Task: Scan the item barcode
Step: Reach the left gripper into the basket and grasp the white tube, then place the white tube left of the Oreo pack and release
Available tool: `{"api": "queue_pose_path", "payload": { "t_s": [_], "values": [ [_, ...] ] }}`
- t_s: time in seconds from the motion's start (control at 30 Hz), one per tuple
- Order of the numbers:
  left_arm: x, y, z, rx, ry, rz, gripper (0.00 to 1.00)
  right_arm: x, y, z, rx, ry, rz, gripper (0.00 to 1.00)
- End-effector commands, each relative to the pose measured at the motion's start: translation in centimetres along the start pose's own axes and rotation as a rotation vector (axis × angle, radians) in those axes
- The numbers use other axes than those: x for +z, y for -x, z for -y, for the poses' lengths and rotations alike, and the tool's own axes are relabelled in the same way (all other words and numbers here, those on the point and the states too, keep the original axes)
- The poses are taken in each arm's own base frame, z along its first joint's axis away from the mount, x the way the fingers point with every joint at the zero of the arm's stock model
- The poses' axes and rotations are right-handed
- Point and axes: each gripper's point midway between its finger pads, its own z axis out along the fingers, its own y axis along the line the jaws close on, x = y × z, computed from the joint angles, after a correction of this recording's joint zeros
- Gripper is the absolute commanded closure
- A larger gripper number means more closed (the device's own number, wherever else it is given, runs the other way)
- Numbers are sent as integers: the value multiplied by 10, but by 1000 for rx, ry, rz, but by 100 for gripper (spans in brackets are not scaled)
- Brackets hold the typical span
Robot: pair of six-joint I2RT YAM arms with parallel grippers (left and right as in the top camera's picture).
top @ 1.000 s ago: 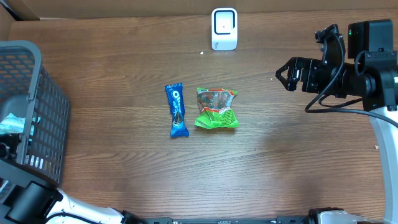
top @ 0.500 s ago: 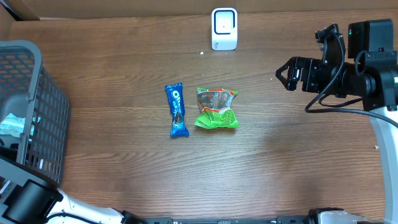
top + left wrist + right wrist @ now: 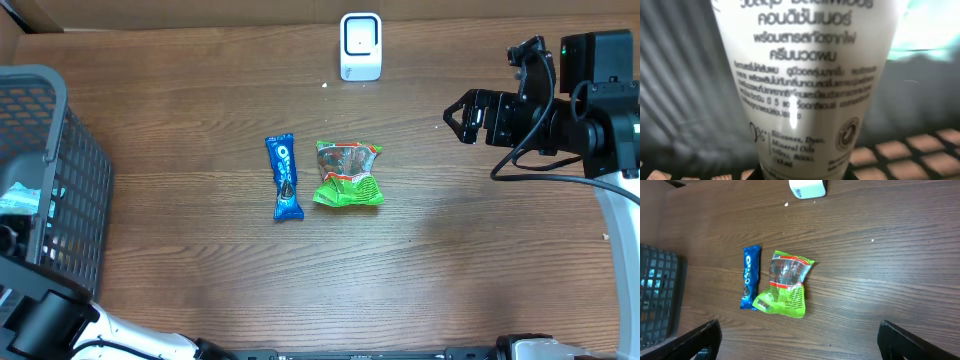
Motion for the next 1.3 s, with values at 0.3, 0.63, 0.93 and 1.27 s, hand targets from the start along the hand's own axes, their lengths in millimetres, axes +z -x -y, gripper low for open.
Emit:
{"api": "queue_pose_path", "payload": {
  "t_s": [0.3,0.63,0.93,1.27],
  "values": [
    [-220,-52,117,488,-296,431,96,6,5,-1,1,10,-11,0],
    [-270,-243,186,1081,-386,511,91,6,5,-1,1,10,-10,0],
    [-139,-337,192,1261,-25,186,89,6,5,-1,0,9,-10,0],
    [29,-318,151,1205,400,-24,88,6,3,1,4,-3,-15,0]
  ]
}}
